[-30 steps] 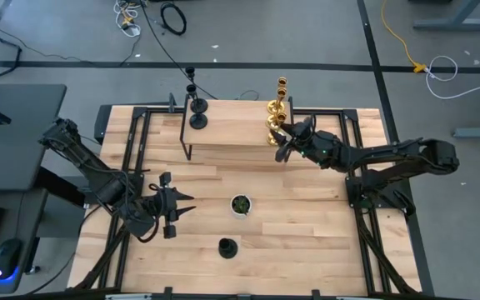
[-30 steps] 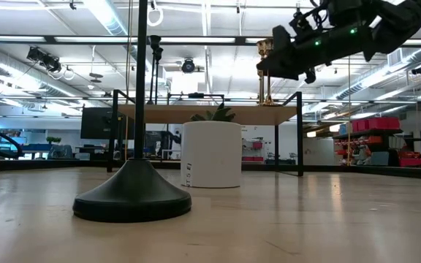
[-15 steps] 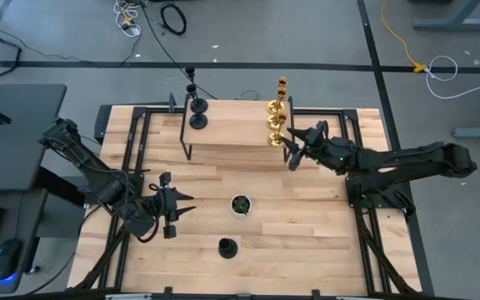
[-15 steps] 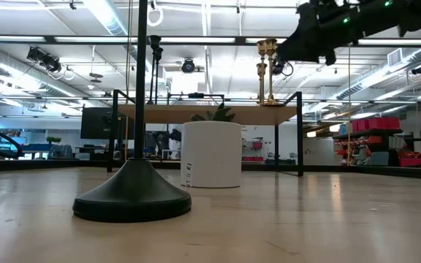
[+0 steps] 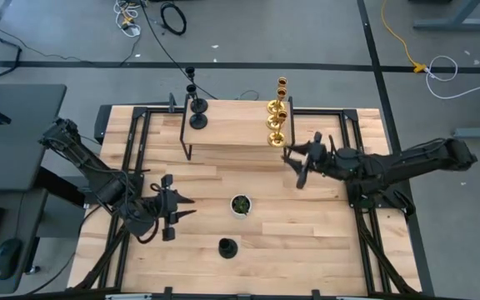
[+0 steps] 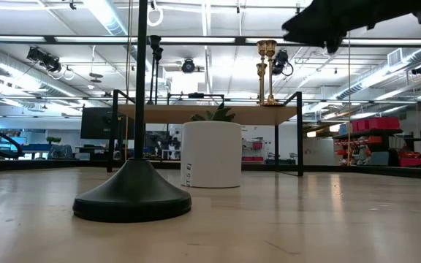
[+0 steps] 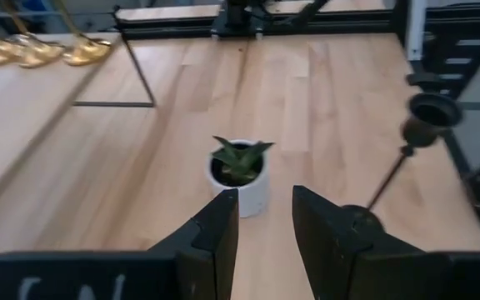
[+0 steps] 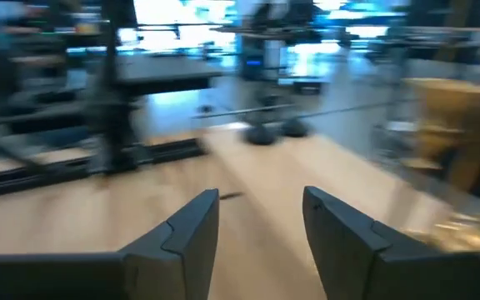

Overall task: Pick & Place candle stick holders
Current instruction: Put the black candle holder on the shelf aligned with the other black candle holder

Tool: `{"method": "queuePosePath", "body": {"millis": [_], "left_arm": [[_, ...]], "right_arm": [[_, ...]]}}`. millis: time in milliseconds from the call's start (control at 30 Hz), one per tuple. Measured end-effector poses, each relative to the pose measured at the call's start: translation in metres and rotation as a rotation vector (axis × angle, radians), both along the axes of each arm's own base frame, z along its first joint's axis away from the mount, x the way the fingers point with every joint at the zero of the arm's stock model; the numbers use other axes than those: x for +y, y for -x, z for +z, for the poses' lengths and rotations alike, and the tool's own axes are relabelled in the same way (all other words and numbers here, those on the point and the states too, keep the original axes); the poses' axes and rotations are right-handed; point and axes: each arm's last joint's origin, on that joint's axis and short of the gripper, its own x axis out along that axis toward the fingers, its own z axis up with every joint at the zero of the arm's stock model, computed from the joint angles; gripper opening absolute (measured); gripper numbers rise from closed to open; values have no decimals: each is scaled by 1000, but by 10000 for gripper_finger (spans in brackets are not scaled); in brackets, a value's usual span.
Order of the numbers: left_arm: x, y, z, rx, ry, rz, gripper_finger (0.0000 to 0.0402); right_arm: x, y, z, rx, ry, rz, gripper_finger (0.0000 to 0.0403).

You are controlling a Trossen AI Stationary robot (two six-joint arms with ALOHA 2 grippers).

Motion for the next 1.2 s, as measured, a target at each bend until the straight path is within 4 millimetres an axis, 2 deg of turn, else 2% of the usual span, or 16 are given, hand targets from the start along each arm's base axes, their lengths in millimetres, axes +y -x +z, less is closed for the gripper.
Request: {"method": "queuePosePath", "body": {"millis": [267, 500, 633, 767, 1200], "left_arm": [[-15, -9, -11, 28, -1, -54, 117], [-43, -30, -36, 30, -24, -87, 117], [-60, -44, -50, 5, -54, -129, 117], [-67, -54, -60, -13, -35, -126, 117], [-92, -74, -100, -25, 54, -121, 117]], "right_arm": [[40, 4, 6, -63, -49, 332, 176], [63, 11, 13, -137, -51, 460, 176], [69, 13, 16, -163, -28, 491, 176], [70, 14, 17, -169, -22, 500, 176], [69, 14, 17, -166, -17, 457, 176]]}}
